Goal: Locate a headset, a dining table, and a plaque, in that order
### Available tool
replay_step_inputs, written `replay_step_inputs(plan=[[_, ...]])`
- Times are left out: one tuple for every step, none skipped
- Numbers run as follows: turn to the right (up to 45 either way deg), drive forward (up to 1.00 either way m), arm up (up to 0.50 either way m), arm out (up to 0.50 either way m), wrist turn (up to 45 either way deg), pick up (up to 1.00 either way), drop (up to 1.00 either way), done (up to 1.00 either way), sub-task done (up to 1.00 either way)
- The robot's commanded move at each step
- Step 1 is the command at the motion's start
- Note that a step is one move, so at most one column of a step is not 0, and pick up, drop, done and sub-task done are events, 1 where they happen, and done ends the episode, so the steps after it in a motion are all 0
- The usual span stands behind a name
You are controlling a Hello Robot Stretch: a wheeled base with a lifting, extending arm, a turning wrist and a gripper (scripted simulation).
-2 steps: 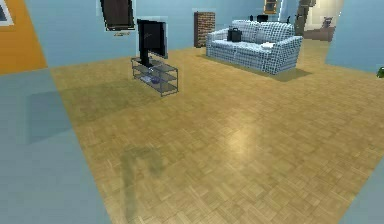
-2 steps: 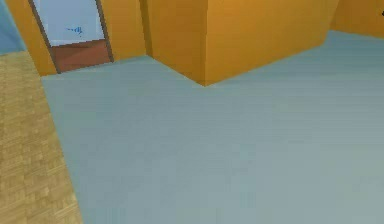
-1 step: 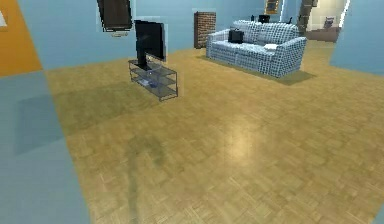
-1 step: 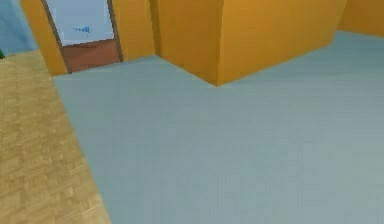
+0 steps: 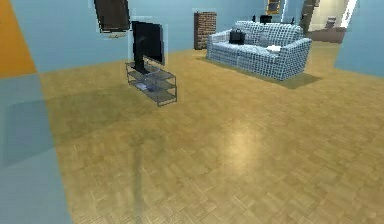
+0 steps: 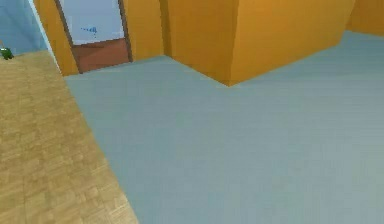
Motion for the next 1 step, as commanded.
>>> replay_step_inputs(plan=[[-24.0,0.00,0.00,0.00,0.0,0.00,0.00,0.00,0.00]])
